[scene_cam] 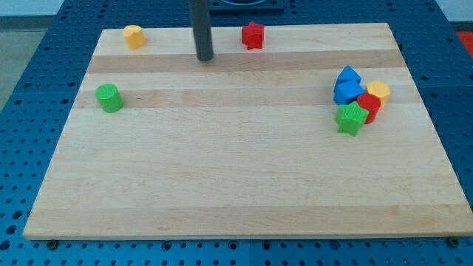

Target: Nudge the blue triangle down a bit

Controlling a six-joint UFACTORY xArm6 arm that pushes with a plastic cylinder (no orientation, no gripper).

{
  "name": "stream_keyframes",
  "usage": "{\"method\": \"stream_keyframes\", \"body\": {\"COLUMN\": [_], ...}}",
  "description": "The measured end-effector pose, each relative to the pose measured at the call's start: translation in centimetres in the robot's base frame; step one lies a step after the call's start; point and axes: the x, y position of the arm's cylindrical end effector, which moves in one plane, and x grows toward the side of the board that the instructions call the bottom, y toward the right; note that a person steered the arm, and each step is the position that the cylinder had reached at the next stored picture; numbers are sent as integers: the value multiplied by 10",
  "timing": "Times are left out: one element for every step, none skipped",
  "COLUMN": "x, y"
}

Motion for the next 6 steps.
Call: {"method": "stream_keyframes", "body": {"x": [-30,-65,-78,-78,-78,-78], "y": [-23,-38,-58,-82,-106,-138]}}
